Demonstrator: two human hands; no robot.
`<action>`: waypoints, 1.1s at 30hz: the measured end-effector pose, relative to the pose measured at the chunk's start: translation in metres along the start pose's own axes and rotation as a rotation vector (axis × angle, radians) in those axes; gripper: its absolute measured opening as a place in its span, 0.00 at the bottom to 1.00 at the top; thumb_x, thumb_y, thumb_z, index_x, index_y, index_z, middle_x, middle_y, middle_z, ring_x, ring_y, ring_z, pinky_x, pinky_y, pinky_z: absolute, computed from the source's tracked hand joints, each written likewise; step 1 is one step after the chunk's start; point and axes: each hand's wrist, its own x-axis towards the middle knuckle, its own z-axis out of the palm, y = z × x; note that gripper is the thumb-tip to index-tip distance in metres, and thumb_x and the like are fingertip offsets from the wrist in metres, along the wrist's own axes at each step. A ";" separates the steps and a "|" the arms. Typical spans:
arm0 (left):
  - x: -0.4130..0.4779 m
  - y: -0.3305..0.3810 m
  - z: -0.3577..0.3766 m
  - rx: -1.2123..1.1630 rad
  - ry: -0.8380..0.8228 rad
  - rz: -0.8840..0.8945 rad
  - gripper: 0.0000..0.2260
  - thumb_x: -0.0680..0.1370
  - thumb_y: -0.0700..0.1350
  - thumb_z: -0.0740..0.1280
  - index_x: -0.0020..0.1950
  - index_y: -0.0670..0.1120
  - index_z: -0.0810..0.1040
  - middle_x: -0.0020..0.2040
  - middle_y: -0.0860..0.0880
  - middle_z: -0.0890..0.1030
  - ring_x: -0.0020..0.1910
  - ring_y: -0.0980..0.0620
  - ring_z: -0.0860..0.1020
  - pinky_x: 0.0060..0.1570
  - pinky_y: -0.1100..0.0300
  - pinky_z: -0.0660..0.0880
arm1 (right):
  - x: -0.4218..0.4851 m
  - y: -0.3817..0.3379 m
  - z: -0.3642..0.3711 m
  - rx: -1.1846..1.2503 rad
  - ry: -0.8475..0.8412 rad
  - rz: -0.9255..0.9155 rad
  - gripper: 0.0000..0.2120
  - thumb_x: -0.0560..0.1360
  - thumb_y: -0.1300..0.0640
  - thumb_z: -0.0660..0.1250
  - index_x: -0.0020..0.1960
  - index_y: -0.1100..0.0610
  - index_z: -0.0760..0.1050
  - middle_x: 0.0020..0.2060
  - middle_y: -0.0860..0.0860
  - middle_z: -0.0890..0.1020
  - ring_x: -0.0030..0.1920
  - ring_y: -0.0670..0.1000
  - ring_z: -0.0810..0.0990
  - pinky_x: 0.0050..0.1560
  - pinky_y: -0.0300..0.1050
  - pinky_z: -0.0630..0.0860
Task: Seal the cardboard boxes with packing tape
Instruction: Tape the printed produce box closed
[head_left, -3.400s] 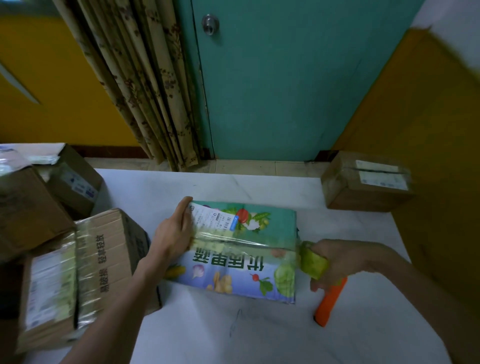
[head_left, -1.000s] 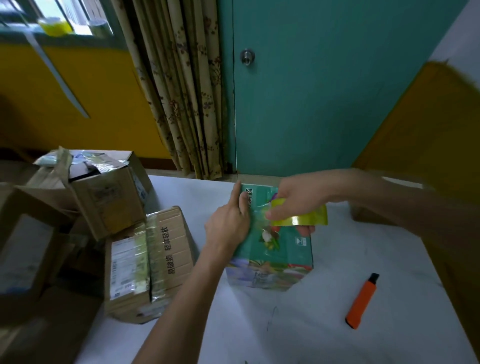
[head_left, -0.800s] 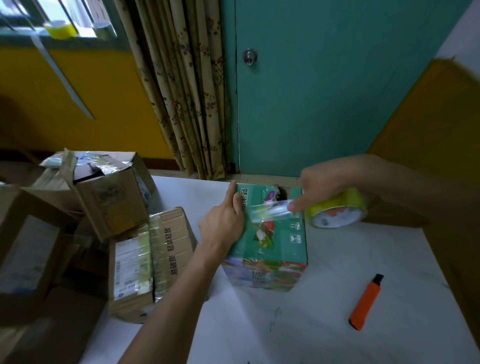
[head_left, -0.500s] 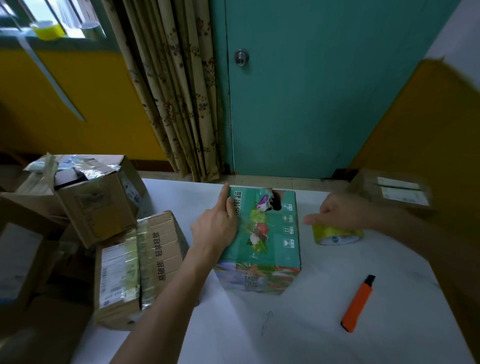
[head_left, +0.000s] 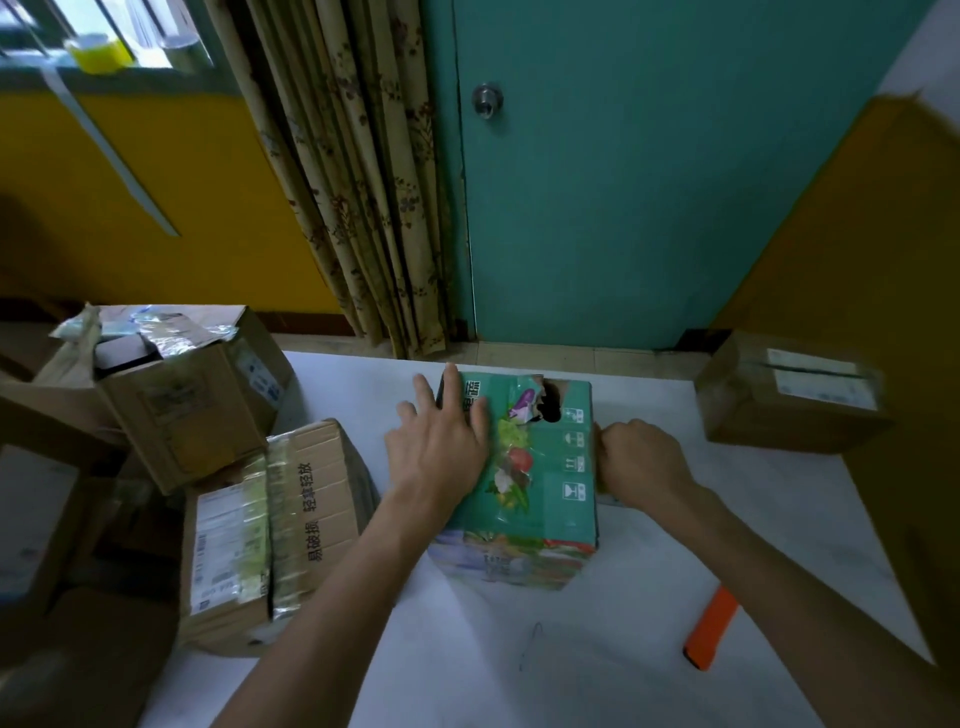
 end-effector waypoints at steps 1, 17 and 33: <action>0.000 0.008 -0.001 0.047 -0.008 -0.017 0.29 0.85 0.59 0.45 0.83 0.47 0.47 0.82 0.39 0.50 0.78 0.33 0.57 0.69 0.34 0.64 | -0.001 -0.003 -0.002 -0.028 -0.008 -0.004 0.10 0.79 0.56 0.62 0.51 0.62 0.77 0.46 0.58 0.82 0.47 0.58 0.79 0.39 0.43 0.67; -0.008 0.057 0.021 0.124 -0.040 0.122 0.48 0.73 0.78 0.42 0.83 0.47 0.40 0.82 0.39 0.40 0.80 0.33 0.37 0.72 0.27 0.38 | -0.003 -0.005 -0.014 -0.019 -0.039 0.028 0.14 0.79 0.47 0.65 0.56 0.56 0.75 0.48 0.52 0.82 0.46 0.53 0.79 0.40 0.43 0.71; -0.020 0.098 0.029 0.134 -0.052 0.101 0.40 0.79 0.70 0.49 0.82 0.50 0.39 0.81 0.35 0.38 0.78 0.28 0.36 0.65 0.18 0.39 | -0.008 0.002 -0.001 0.126 0.062 0.123 0.12 0.74 0.48 0.68 0.49 0.57 0.79 0.45 0.54 0.83 0.45 0.54 0.81 0.39 0.42 0.69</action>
